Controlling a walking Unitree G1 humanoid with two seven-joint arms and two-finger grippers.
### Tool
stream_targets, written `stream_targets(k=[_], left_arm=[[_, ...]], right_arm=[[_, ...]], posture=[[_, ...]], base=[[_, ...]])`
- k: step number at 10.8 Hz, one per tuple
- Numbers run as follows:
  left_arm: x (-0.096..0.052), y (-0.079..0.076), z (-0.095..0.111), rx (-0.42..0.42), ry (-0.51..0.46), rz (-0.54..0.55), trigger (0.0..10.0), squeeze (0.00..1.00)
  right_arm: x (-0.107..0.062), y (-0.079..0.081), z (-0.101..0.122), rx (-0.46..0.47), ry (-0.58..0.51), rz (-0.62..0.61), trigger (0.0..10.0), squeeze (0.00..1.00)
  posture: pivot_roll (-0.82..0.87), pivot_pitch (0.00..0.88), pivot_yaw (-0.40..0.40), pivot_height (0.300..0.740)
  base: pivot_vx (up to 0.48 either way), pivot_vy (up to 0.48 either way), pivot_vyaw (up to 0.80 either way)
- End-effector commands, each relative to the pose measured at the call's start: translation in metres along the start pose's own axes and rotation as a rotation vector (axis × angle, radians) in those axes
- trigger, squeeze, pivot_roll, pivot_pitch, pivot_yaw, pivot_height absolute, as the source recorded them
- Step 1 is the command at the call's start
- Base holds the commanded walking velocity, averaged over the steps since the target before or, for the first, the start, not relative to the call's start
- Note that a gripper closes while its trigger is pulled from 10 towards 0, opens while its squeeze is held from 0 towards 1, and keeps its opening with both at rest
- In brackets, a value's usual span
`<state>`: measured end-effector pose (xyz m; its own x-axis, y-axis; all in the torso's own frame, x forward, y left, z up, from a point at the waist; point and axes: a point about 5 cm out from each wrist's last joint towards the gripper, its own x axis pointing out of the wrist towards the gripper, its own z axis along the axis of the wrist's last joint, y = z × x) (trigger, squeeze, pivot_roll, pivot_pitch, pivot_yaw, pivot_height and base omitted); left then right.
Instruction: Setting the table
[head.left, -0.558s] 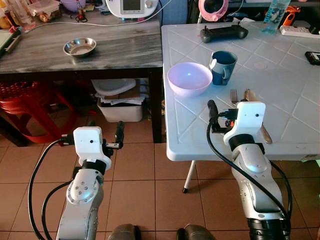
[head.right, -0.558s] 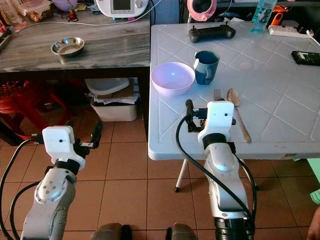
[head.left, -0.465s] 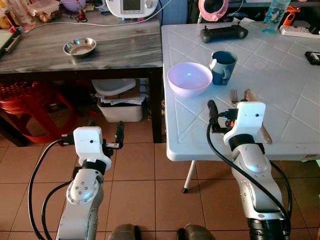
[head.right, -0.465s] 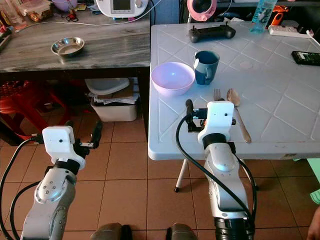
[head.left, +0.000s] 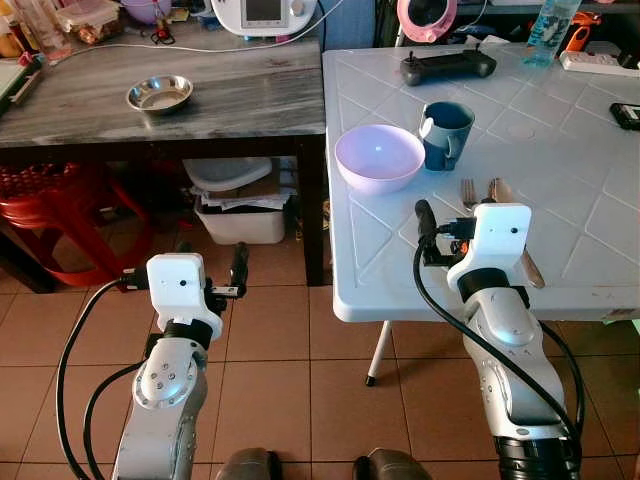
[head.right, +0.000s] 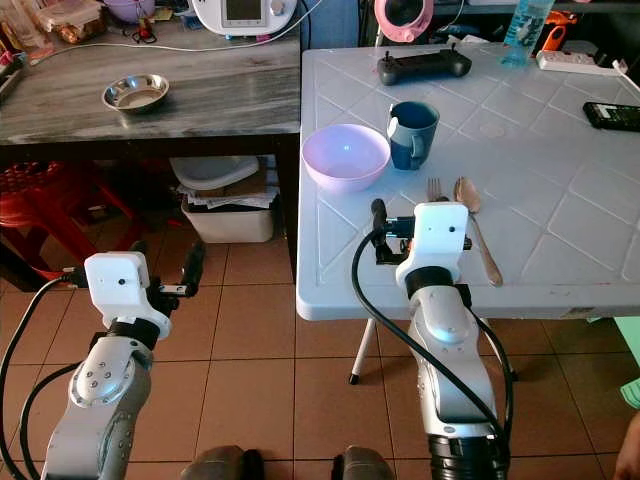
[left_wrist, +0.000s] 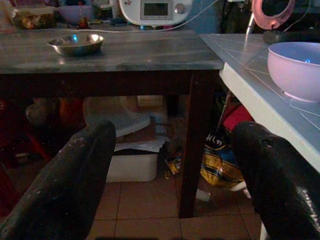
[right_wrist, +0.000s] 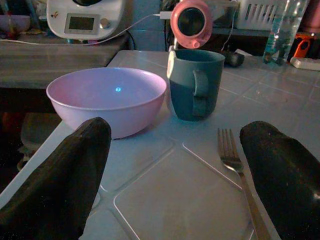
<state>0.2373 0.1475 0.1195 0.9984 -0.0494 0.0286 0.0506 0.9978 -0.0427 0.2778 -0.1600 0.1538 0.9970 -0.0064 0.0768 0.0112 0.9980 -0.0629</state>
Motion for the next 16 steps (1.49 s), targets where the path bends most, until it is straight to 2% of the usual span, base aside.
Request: stream_targets(k=[1, 3, 4, 15, 16], left_arm=[[0.014, 0.016, 0.012, -0.041, -0.021, -0.004, 10.0, 0.0], [0.011, 0.015, 0.016, -0.019, -0.044, 0.036, 10.0, 0.0], [0.007, 0.015, 0.012, 0.011, -0.027, 0.04, 10.0, 0.0], [0.006, 0.015, 0.011, 0.01, -0.023, 0.038, 10.0, 0.0], [0.009, 0.01, 0.011, 0.011, -0.014, 0.006, 10.0, 0.0]], right_arm=[[0.004, 0.036, -0.008, 0.332, 0.164, 0.127, 10.0, 0.0], [0.007, 0.015, -0.005, 0.19, 0.101, 0.095, 10.0, 0.0], [0.008, 0.011, -0.004, 0.122, 0.088, 0.091, 10.0, 0.0], [0.008, 0.011, -0.004, 0.114, 0.083, 0.096, 10.0, 0.0], [0.009, 0.01, 0.002, 0.118, 0.038, 0.088, 10.0, 0.0]], posture=[[0.0, 0.073, 0.033, 0.74], [-0.01, 0.079, 0.042, 0.74], [-0.01, 0.084, 0.041, 0.74], [-0.01, 0.084, 0.041, 0.74], [-0.02, 0.109, 0.052, 0.74]], base=[[0.0, 0.0, 0.0], [0.0, 0.0, 0.0], [0.0, 0.0, 0.0], [0.0, 0.0, 0.0], [0.0, 0.0, 0.0]])
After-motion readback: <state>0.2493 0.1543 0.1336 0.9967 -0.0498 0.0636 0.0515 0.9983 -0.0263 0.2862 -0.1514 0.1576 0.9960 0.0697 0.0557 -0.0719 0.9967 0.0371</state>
